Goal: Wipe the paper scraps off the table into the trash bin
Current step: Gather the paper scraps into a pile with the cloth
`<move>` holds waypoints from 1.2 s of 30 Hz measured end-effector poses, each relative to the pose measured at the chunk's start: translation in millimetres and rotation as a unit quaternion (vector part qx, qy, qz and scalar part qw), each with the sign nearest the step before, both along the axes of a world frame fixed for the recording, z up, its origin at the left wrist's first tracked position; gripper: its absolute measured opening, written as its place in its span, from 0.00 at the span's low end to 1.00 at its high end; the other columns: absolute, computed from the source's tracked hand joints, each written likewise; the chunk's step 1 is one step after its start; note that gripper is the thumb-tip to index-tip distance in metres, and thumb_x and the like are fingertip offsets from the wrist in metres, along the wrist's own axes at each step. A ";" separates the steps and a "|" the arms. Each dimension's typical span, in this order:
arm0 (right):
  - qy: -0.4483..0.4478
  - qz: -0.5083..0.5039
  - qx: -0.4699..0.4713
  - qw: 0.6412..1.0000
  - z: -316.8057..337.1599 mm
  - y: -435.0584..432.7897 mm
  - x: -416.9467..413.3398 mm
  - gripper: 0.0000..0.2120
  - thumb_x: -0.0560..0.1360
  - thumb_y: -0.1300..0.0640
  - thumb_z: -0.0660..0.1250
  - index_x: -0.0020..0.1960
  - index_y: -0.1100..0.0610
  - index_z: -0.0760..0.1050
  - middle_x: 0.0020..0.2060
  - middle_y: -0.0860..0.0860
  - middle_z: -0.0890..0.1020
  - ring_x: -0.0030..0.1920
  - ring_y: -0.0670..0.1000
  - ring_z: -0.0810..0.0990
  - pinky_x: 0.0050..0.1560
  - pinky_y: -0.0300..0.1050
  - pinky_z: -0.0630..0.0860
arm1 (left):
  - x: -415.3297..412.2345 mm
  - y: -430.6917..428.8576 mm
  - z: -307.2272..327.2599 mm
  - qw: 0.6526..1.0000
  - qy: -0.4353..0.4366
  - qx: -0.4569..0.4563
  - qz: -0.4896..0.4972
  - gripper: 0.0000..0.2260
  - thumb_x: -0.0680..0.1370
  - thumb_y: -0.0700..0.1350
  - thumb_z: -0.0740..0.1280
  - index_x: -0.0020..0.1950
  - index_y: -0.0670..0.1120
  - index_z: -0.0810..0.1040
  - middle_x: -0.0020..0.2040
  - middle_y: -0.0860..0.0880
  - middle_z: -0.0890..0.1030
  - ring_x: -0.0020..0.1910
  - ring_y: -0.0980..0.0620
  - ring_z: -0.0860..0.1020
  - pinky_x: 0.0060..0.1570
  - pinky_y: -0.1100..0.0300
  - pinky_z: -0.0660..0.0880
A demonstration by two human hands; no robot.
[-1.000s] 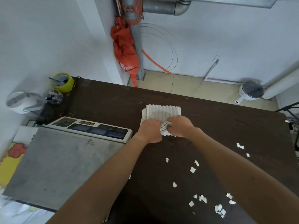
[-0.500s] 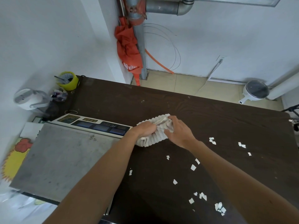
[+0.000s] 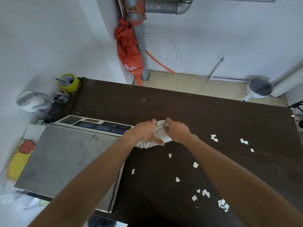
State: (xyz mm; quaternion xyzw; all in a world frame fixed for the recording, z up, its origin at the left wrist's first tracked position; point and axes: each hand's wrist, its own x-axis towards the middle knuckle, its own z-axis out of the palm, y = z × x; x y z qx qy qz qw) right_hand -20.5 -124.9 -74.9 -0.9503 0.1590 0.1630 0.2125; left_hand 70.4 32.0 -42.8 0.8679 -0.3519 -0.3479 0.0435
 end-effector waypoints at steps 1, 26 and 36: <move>0.009 0.001 -0.003 1.000 1.4 -0.1 2.8 0.16 0.82 0.50 0.53 0.67 0.54 0.66 0.41 0.54 0.78 0.42 0.58 0.79 0.40 0.50 0.71 | 3.0 2.8 0.1 0.999 -0.032 -0.003 -0.018 0.41 0.66 0.70 0.72 0.71 0.48 0.67 0.59 0.50 0.79 0.52 0.50 0.78 0.46 0.54 0.71; 0.003 -0.002 -0.008 1.000 -11.9 -3.9 10.3 0.12 0.83 0.48 0.52 0.61 0.53 0.65 0.37 0.53 0.79 0.39 0.58 0.80 0.39 0.50 0.71 | -22.3 10.5 -45.1 0.970 -0.225 -0.059 0.070 0.33 0.79 0.70 0.51 0.62 0.43 0.76 0.58 0.42 0.75 0.57 0.44 0.75 0.56 0.48 0.75; 0.047 0.086 0.013 0.995 10.4 -13.6 -1.1 0.30 0.78 0.47 0.56 0.78 0.42 0.49 0.32 0.48 0.80 0.31 0.48 0.78 0.42 0.48 0.73 | -40.5 -0.1 -36.1 0.975 -0.190 0.010 0.115 0.43 0.65 0.80 0.62 0.55 0.41 0.79 0.51 0.43 0.81 0.52 0.44 0.80 0.49 0.53 0.74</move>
